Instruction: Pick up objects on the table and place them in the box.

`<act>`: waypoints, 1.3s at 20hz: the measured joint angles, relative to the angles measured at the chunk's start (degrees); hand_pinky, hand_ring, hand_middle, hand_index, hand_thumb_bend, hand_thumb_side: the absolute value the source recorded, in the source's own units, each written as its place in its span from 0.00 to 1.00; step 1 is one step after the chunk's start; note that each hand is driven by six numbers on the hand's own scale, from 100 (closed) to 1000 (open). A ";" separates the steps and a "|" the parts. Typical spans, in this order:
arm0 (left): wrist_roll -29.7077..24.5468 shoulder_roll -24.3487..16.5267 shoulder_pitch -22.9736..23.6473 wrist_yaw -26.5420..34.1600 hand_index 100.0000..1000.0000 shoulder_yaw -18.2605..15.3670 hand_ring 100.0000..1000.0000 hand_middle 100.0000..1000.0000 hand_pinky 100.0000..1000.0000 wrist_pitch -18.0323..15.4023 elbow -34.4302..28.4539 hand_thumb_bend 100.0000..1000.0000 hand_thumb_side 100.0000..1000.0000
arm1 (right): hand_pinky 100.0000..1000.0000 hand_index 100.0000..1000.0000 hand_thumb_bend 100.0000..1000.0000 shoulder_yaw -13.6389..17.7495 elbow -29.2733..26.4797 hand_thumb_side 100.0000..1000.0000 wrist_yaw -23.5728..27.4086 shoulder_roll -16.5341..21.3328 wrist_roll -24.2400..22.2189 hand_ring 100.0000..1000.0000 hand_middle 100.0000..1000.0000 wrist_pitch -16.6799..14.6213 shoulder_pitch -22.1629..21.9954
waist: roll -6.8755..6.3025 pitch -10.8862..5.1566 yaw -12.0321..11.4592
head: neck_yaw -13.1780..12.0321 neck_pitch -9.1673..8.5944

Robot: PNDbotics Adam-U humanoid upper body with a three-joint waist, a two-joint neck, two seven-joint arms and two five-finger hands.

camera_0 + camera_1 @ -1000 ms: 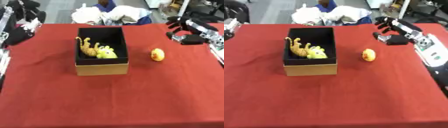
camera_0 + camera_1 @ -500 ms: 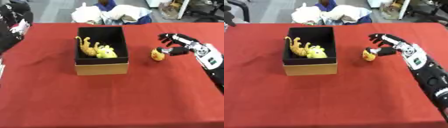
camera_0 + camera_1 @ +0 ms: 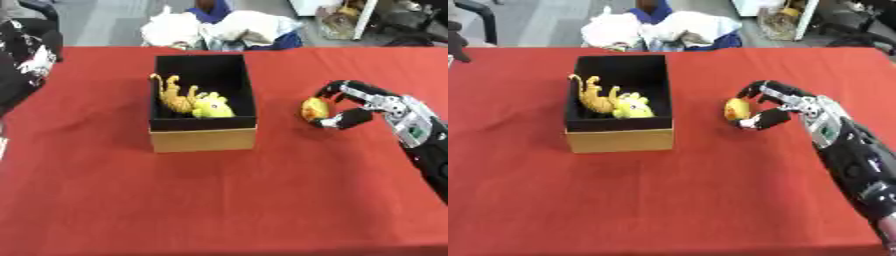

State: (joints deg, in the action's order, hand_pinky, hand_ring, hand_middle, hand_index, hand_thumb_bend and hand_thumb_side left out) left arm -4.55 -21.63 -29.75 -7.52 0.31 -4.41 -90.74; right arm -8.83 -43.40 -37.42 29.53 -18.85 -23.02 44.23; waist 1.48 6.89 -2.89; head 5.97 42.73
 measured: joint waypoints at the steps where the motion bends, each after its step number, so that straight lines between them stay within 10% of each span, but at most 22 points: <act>1: -0.03 0.00 0.06 0.00 0.71 -0.03 0.45 0.50 0.60 0.03 0.00 0.23 0.58 | 0.71 0.61 0.49 0.00 -0.03 0.19 -1.20 -0.02 0.78 0.76 0.55 -0.18 0.13 | 0.00 0.00 -0.01 | 0.00 0.00; 3: -0.07 0.00 0.14 0.00 0.71 -0.07 0.45 0.50 0.60 0.07 0.01 0.23 0.58 | 0.65 0.50 0.44 0.01 -0.17 0.01 -3.88 -0.08 3.05 0.68 0.43 -0.48 0.16 | -0.03 0.00 -0.01 | 0.01 0.00; 14: -0.11 0.37 0.98 0.03 0.71 -0.21 0.45 0.49 0.59 0.20 0.01 0.15 0.63 | 0.49 0.27 0.11 1.20 -1.44 0.00 -10.58 -0.73 22.06 0.45 0.19 0.52 1.71 | 0.03 -0.16 -0.01 | 0.03 -0.01; 26: -0.80 1.13 1.09 0.38 0.71 0.18 0.44 0.49 0.59 0.08 -0.90 0.14 0.62 | 0.48 0.24 0.13 1.01 -5.10 0.00 -7.91 -3.49 23.15 0.43 0.17 1.11 11.34 | 0.94 -0.78 -1.88 | 0.72 -0.03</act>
State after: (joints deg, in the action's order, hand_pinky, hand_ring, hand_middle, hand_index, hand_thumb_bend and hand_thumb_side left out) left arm -5.35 -20.50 -28.66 -7.15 0.49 -4.32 -91.64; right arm -7.82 -48.50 -45.33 26.04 4.31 -21.91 55.57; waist 2.42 6.11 -4.77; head 6.70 42.70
